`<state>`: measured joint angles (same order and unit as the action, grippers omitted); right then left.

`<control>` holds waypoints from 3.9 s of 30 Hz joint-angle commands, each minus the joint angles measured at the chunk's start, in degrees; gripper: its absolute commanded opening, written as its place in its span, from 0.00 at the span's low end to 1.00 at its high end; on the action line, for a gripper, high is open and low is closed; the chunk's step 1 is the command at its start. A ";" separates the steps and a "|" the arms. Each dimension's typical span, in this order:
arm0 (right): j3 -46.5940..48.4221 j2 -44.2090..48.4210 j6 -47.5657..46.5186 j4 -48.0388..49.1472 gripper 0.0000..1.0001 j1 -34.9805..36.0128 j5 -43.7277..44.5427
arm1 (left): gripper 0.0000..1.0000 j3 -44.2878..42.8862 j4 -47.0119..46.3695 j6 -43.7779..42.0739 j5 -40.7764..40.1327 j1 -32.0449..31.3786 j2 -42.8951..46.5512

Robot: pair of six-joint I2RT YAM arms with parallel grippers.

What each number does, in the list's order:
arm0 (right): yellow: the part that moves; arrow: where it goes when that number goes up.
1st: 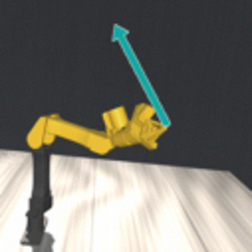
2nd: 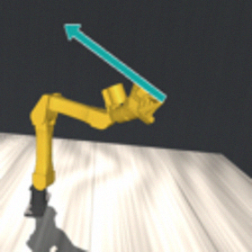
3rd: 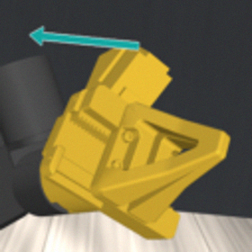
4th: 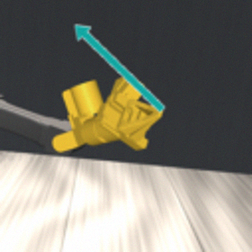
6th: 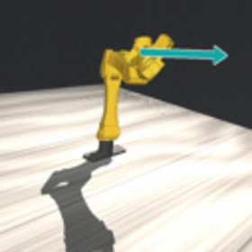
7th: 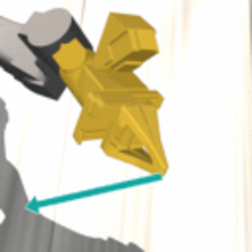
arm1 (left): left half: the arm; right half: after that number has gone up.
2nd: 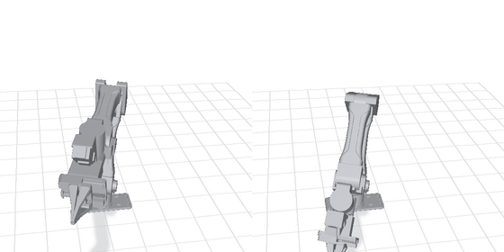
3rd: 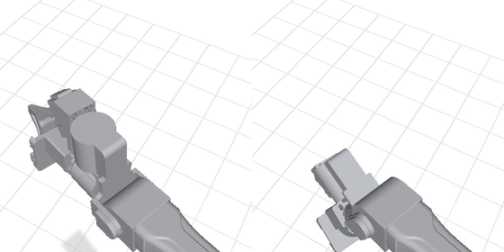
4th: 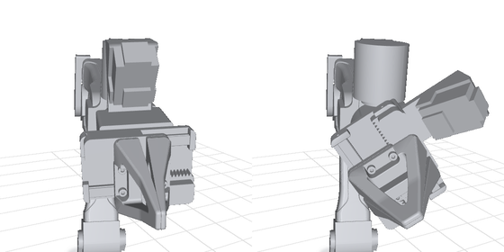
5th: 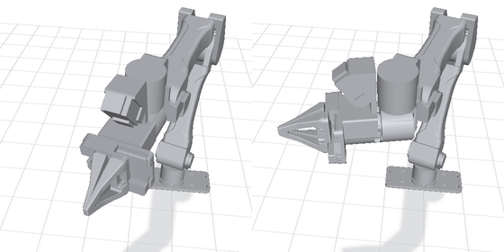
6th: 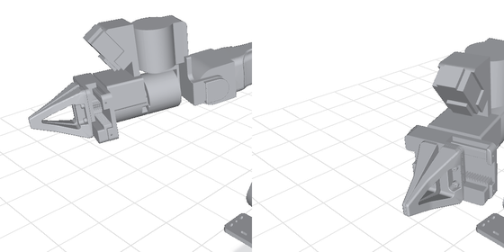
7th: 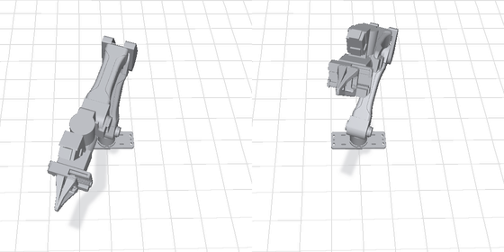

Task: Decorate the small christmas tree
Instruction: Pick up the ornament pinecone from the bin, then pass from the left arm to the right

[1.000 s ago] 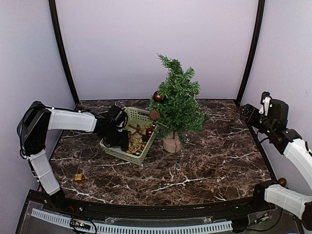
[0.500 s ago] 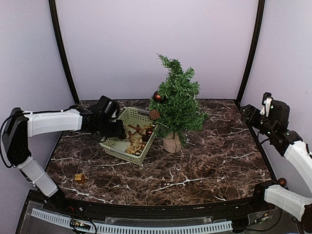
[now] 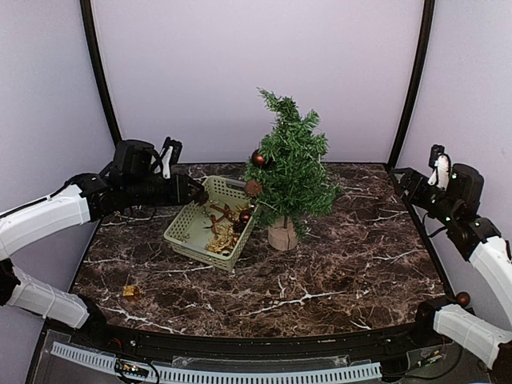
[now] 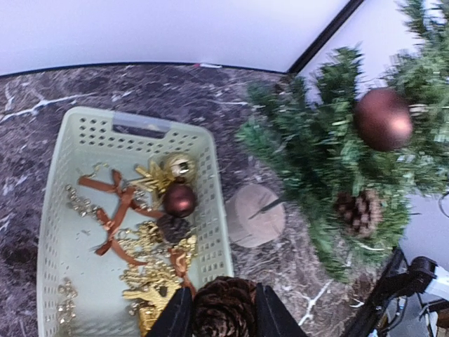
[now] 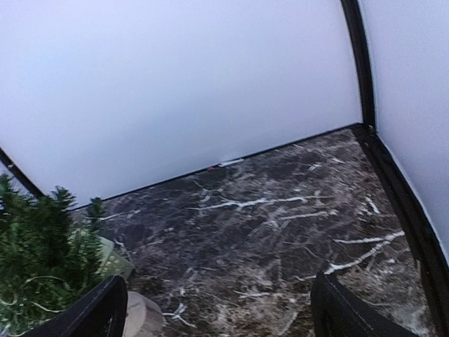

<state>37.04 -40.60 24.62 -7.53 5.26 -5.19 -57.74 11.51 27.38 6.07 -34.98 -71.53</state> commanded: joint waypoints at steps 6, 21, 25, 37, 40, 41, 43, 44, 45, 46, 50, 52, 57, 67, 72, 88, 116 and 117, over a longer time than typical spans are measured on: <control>2.15 2.04 2.50 14.83 0.92 1.71 -29.44 | 0.32 1.65 -14.36 1.61 21.94 -1.43 5.92; 4.89 -0.54 21.34 26.36 0.88 16.39 -20.58 | 0.34 -7.68 -38.65 -13.39 12.48 -20.13 -2.64; 8.62 -3.67 21.13 21.72 0.82 22.81 -18.48 | 0.34 -11.89 -38.21 -22.44 5.79 -24.20 -6.44; 11.40 -10.02 16.68 21.14 0.60 34.78 -17.46 | 0.35 -13.42 -42.62 -27.66 -5.21 -27.93 -10.70; 11.55 -10.95 15.50 22.57 0.57 35.94 -18.43 | 0.35 -13.21 -42.82 -27.64 -7.99 -27.95 -10.71; 11.63 -11.13 14.99 22.64 0.56 36.25 -18.38 | 0.35 -13.33 -42.69 -27.64 -8.30 -27.95 -10.67; 11.88 -11.53 14.12 22.69 0.53 36.69 -18.28 | 0.35 -13.36 -42.71 -27.64 -8.51 -27.95 -10.65; 12.04 -11.82 13.87 22.85 0.52 36.93 -18.41 | 0.35 -13.37 -42.71 -27.64 -8.43 -27.95 -10.70; 12.26 -12.12 13.70 22.98 0.51 37.11 -18.45 | 0.35 -13.37 -42.71 -27.62 -8.26 -27.95 -10.72; 12.52 -12.42 13.54 23.07 0.49 37.21 -18.14 | 0.35 -13.32 -42.75 -27.63 -8.13 -27.95 -10.73; 12.92 -13.50 14.06 25.13 0.46 37.53 -18.31 | 0.35 -13.16 -42.91 -27.64 -7.54 -27.95 -10.89; 13.30 -14.31 14.43 26.18 0.46 37.78 -19.12 | 0.35 -13.05 -42.93 -27.60 -7.53 -27.96 -10.91; 14.37 -16.34 14.21 26.92 0.42 38.61 -19.76 | 0.35 -12.81 -43.51 -27.64 -7.50 -27.96 -10.91; 14.92 -17.30 14.74 29.85 0.32 39.44 -20.41 | 0.35 -12.53 -43.62 -27.64 -7.76 -27.95 -10.91; 15.03 -17.98 14.71 30.07 0.28 39.57 -19.91 | 0.35 -12.36 -43.76 -26.47 -7.69 -27.95 -10.91; 14.40 -18.21 14.58 31.59 0.15 39.57 -18.02 | 0.34 -11.62 -43.72 -25.54 -7.71 -27.97 -10.39; 19.99 -15.31 3.09 17.65 0.00 39.61 -6.46 | 0.78 -10.00 -41.94 -24.10 -7.84 -27.95 -8.23; 21.18 -15.38 1.62 15.35 0.00 39.58 -5.09 | 0.79 -10.02 -41.13 -23.89 -8.40 -27.99 -7.94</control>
<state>52.75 -57.23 33.23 15.09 44.49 -16.40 -68.82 -29.91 2.55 -1.23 -62.65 -82.52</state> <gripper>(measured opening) 0.005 0.768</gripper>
